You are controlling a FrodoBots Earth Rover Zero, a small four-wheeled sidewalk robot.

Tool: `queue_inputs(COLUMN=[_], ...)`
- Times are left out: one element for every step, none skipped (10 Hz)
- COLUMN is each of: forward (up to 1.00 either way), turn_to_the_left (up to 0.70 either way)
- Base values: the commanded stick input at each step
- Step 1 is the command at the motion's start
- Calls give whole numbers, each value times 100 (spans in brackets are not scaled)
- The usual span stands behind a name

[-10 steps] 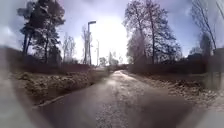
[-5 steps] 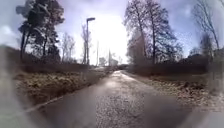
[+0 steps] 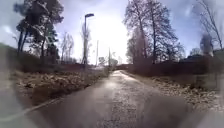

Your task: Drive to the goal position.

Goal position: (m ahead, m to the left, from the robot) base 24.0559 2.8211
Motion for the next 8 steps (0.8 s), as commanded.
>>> queue_inputs(forward=[85,85,85,85,85,85,85,85], turn_to_the_left=[0,0,0,0,0,0,0,0])
